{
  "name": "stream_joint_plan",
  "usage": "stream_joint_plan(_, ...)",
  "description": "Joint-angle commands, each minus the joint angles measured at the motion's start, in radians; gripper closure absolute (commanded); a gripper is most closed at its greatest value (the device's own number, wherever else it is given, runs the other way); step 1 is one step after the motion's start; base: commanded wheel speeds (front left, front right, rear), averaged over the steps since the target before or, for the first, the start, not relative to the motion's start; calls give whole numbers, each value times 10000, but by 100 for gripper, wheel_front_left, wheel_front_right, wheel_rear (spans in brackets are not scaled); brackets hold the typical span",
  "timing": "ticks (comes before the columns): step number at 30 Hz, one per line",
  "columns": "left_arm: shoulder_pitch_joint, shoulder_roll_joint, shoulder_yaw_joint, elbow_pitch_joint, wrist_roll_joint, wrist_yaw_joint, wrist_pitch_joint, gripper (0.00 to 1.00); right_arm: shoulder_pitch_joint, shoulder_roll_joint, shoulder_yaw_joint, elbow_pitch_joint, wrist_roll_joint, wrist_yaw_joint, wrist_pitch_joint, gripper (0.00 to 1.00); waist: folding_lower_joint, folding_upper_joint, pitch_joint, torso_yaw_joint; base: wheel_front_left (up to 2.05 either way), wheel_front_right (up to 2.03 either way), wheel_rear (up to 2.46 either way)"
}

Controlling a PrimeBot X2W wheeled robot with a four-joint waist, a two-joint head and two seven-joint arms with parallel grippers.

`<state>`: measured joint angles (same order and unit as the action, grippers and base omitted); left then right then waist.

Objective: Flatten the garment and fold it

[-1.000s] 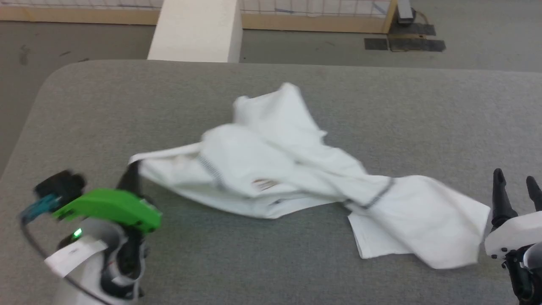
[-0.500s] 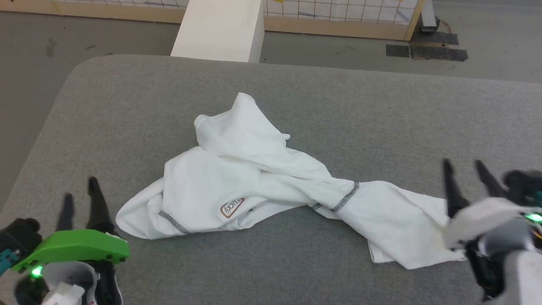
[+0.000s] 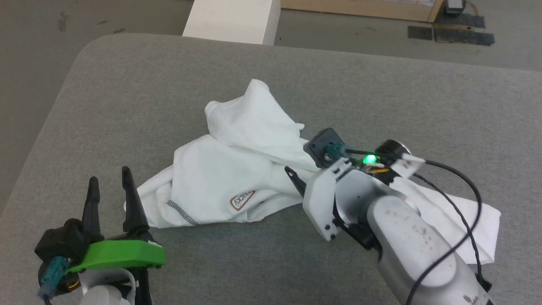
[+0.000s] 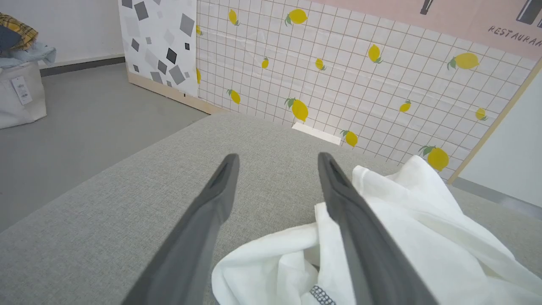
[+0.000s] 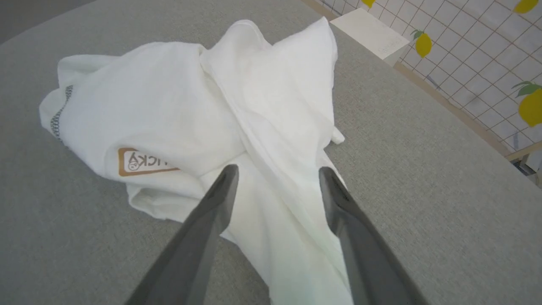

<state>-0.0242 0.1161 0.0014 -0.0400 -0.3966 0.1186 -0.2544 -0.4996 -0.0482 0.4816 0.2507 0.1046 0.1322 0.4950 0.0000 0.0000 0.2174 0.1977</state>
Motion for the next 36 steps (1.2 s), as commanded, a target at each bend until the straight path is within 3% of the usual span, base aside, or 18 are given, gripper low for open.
stream_joint_plan(1, -134, -103, 65, 3, 162, -145, -71, 0, -430, -21, 183, 370, -138, -15, 56, 0, 0, 0, 272, 243, 0, 0, 0)
stream_joint_plan(10, -394, -523, 309, 95, 549, -609, -73, 0, -1712, -20, 948, 2412, 161, -15, -15, 0, 0, 0, 655, 436, 0, 0, 0)
stream_joint_plan(11, -413, -541, 323, 104, 571, -637, -73, 0, -1772, -20, 963, 2542, 233, -15, -14, 22, 0, 0, 669, 427, 0, 0, 0)
stream_joint_plan(12, -431, -560, 338, 125, 591, -664, -73, 0, -1854, -20, 981, 2633, 298, -15, -123, 67, 0, 0, 679, 411, 0, 0, 0)
stream_joint_plan(13, -446, -573, 347, 139, 610, -680, -73, 0, -1913, -20, 991, 2680, 344, -15, -271, 100, 0, 0, 679, 395, 0, 0, 0)
stream_joint_plan(17, -462, -613, 376, 191, 683, -730, -73, 0, -2052, -20, 764, 2784, 754, -15, -880, 100, 0, 0, 604, 270, 0, 0, 0)
stream_joint_plan(21, -417, -635, 382, 196, 717, -760, -73, 0, -2119, -20, -224, 2649, 1246, -15, -1461, 100, 0, 0, 464, 126, 0, 0, 0)
stream_joint_plan(24, -375, -644, 362, 194, 685, -781, -73, 0, -2182, -36, -1697, 2690, 992, -15, -1710, 100, 0, 0, 354, 30, 0, 0, 0)
stream_joint_plan(31, -268, -654, 249, 224, 583, -799, -74, 0, -2129, -810, -5733, 2833, -284, -15, -1384, 100, 0, 0, 337, -111, 0, 0, 0)
stream_joint_plan(36, -253, -656, 168, 295, 442, -761, -74, 0, -1788, -828, -8165, 2948, -1331, -15, -1043, 100, 0, 0, 405, -113, 0, 0, 0)
